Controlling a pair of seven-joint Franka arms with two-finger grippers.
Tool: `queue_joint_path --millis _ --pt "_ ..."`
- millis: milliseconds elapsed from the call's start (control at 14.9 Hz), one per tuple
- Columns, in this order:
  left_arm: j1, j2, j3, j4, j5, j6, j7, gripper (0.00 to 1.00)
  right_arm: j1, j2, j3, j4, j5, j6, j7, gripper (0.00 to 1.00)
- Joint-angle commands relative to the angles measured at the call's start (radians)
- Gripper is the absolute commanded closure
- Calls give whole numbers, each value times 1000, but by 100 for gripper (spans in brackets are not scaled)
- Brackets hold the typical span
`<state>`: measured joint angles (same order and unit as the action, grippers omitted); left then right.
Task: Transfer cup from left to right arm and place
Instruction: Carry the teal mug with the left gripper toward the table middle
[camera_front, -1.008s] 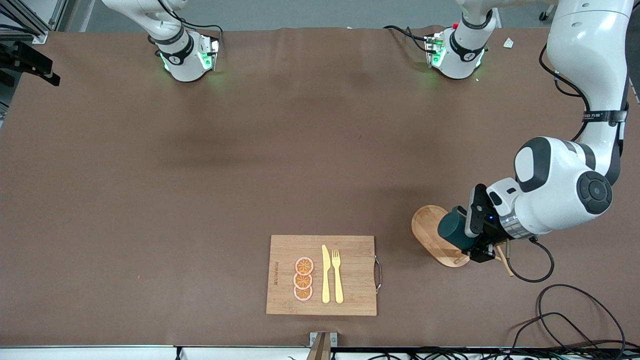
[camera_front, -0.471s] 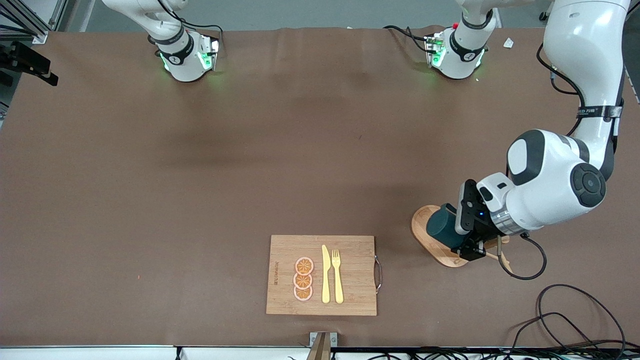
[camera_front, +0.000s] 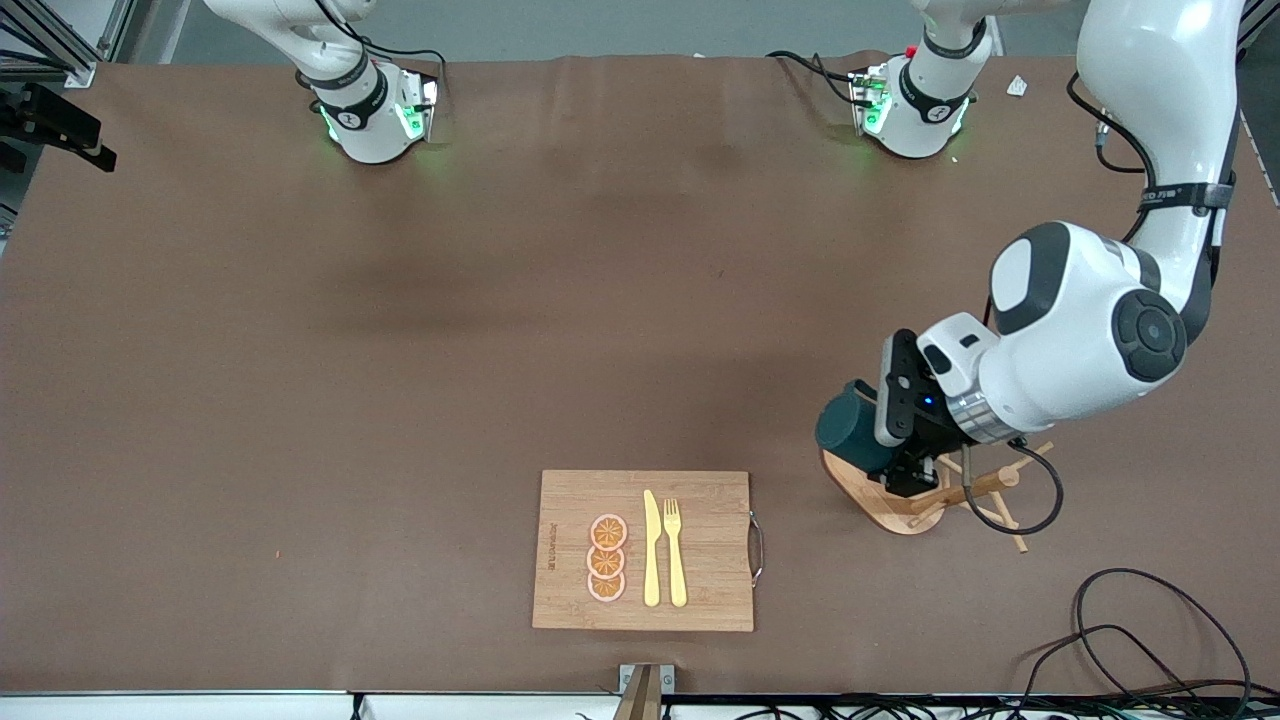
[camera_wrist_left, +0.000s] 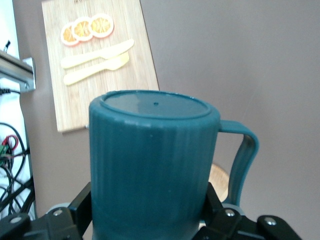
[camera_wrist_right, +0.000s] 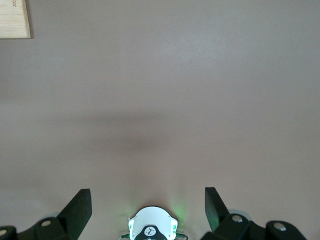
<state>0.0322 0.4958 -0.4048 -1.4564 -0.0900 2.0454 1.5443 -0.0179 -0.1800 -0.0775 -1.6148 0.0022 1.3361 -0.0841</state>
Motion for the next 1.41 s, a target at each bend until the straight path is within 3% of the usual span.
queue_joint_path --millis 0,336,672,1143,1345 --pt "-46 -36 -12 -7 70 -24 -65 58 -10 -13 8 -16 -8 6 -5 0" --pt "-199 -52 -14 -7 258 -34 -185 58 -11 -13 8 -16 -8 5 -5 0" --pt "-438 -31 -11 -12 573 -85 -464 59 -11 -13 8 -16 -10 5 -5 0" --pt "-793 159 1 -9 1045 -260 -895 59 -11 -13 8 -16 -8 6 -5 0" --pt "-949 283 75 31 1188 -350 -1059 60 -13 -12 7 -10 -8 5 -5 0"
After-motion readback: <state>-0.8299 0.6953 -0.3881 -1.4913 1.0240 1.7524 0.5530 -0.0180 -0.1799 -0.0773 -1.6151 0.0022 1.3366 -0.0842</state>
